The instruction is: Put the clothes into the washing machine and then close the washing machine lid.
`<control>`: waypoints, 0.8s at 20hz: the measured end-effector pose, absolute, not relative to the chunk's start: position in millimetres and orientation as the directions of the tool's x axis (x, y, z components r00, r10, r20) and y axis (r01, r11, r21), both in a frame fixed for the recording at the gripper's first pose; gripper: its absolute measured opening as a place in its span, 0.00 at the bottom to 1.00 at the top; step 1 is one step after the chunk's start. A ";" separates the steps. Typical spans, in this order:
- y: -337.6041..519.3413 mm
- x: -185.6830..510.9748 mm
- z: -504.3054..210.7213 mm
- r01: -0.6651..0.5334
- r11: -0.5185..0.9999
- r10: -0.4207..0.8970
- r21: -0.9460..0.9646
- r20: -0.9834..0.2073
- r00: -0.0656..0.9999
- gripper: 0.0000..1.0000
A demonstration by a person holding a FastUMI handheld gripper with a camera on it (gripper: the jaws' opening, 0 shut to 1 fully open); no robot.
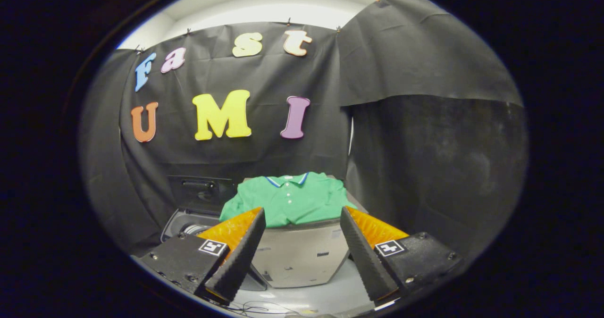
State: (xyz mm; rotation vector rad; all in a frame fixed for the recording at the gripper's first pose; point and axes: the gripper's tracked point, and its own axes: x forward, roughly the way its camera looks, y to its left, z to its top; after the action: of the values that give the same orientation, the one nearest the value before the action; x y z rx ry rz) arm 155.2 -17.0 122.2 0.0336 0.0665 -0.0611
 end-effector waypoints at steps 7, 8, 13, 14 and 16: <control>0.3 281.2 146.6 -0.005 0.999 0.011 0.041 -0.165 0.986 0.99; 2.3 298.6 146.1 -0.008 0.999 0.015 0.038 -0.190 0.982 0.99; 2.6 372.7 119.6 -0.011 1.000 0.009 -0.004 -0.337 0.942 0.99; 1.8 382.9 112.3 -0.011 1.000 0.006 -0.014 -0.367 0.930 1.00; -0.3 393.6 88.0 -0.009 1.000 0.003 -0.012 -0.448 0.894 1.00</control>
State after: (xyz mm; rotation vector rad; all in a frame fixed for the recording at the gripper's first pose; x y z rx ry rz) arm 393.6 -0.3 88.0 -0.0136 0.4640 0.0066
